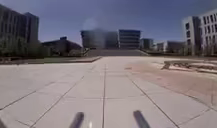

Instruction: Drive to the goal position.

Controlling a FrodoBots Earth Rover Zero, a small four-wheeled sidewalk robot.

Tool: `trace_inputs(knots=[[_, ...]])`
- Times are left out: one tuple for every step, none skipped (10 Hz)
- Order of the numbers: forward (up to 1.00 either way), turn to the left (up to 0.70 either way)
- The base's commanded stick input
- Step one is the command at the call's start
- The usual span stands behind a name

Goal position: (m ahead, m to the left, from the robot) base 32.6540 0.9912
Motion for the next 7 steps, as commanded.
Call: trace_inputs(knots=[[1.0,0.0],[1.0,-0.25],[1.0,-0.27],[1.0,-0.27],[1.0,-0.12],[1.0,0.0],[1.0,0.0]])
